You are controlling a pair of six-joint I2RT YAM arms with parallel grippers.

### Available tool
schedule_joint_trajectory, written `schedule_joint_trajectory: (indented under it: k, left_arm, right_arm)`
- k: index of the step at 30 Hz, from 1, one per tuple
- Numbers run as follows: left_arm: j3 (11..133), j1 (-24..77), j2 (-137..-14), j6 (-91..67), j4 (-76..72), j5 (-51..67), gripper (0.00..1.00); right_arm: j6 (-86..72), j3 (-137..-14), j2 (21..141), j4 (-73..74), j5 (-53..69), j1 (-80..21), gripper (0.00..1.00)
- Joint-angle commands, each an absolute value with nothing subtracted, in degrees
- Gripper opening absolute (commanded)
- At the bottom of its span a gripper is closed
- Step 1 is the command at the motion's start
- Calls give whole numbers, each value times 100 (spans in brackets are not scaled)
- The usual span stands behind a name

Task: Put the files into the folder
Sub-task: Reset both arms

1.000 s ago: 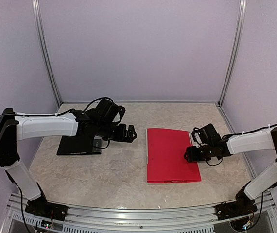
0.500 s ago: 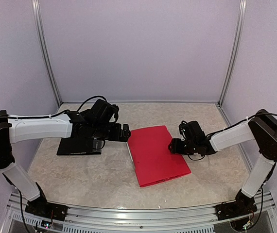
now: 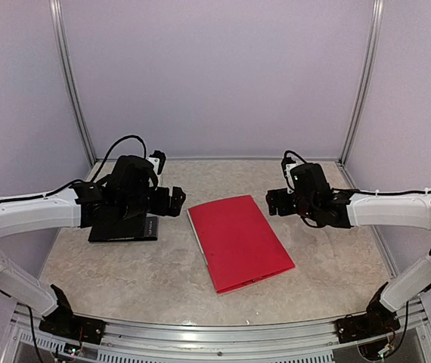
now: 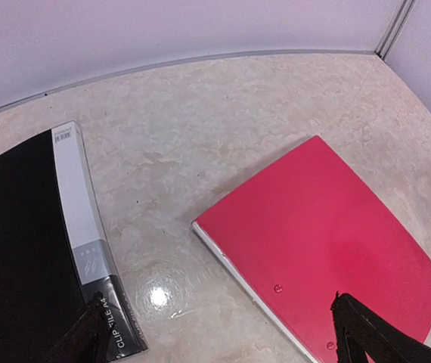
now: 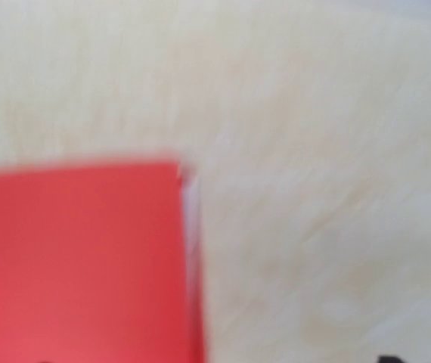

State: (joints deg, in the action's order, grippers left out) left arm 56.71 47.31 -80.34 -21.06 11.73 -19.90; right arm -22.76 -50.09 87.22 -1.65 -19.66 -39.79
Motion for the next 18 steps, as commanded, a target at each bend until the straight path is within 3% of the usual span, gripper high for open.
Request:
schedule_joint_trajectory:
  k: [1, 13, 18]
  left_arm:
    - [5395, 4599, -7573, -1348, 438, -2309, 99]
    - [4194, 3133, -6041, -1221, -772, -1415, 99]
    - [4050, 2764, -5849, -1134, -908, -1353, 99]
  right_arm:
    - [-891, -5005, 7986, 247, -2896, -3946, 93]
    - [-267, -4612, 6410, 25, -1515, -2760, 98]
    - [-305, -4331, 6102, -392, -1620, -2683, 99]
